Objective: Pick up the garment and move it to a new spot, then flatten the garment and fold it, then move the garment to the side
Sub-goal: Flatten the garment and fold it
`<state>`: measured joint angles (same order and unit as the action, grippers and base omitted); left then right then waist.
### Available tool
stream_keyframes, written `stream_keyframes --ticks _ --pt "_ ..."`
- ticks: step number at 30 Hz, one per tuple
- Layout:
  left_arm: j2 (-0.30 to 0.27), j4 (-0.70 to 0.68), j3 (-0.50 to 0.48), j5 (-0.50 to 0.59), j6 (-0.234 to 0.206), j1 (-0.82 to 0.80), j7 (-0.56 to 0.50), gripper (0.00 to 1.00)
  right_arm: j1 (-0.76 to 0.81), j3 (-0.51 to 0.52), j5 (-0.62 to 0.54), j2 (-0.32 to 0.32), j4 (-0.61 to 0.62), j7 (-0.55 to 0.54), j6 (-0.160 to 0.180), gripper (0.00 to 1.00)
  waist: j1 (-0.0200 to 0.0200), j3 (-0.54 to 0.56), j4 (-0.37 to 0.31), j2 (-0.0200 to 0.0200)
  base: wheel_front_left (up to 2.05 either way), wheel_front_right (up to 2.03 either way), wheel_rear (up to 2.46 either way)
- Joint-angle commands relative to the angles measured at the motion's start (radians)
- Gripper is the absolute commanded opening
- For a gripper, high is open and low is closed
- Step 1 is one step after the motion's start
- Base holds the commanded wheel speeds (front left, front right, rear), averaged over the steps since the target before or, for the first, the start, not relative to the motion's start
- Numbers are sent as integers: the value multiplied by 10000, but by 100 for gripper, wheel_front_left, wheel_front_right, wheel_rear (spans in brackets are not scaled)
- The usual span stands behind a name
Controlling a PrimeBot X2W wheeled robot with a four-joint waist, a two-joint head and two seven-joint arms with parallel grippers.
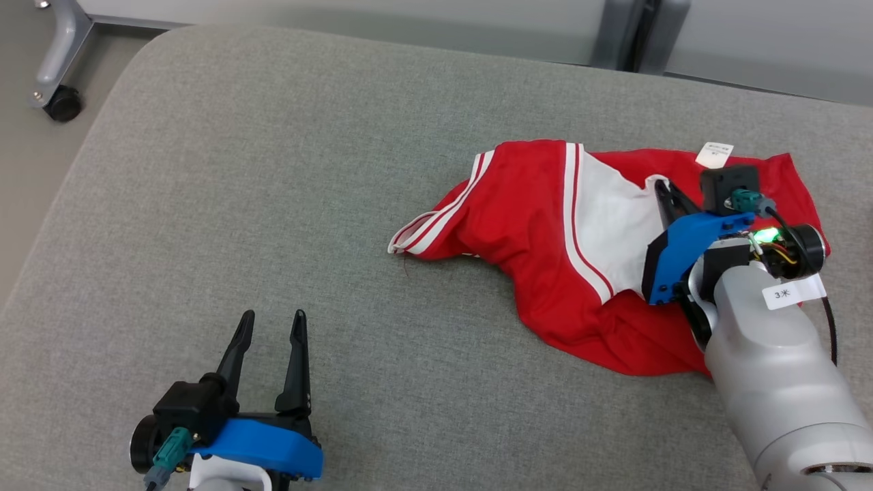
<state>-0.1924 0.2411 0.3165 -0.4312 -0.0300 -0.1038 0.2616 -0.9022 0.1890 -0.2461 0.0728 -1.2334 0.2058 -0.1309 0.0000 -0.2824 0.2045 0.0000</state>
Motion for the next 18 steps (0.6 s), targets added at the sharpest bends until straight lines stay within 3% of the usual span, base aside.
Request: stream_keyframes --ticks 1,4,6,11,14,18 --pt "-40 -32 -35 14 -34 77 48 100 -231 -236 84 -114 -23 222 3 0 0 170 -158 0 0 0 0" --pt "-97 -61 -76 0 -45 163 48 100 -205 -1014 400 -212 -67 485 3 0 0 435 -328 0 0 0 0" --pt "-132 -88 -99 5 -40 156 48 100 -38 -2467 1554 -242 -19 586 1 0 0 660 -309 0 0 0 0" --pt "-390 -278 -569 -118 -288 422 47 100 1799 -7885 5777 -216 3737 356 3 0 0 1321 -527 0 0 0 0" --pt "-644 -580 -961 -177 -520 666 47 100 2464 -9874 7062 -187 5583 -165 1 0 0 1677 -623 0 0 0 0" --pt "-978 -1098 -1364 -280 -790 1018 -49 100 2954 -11440 7900 -190 6991 -704 3 0 0 1993 -663 0 0 0 0"
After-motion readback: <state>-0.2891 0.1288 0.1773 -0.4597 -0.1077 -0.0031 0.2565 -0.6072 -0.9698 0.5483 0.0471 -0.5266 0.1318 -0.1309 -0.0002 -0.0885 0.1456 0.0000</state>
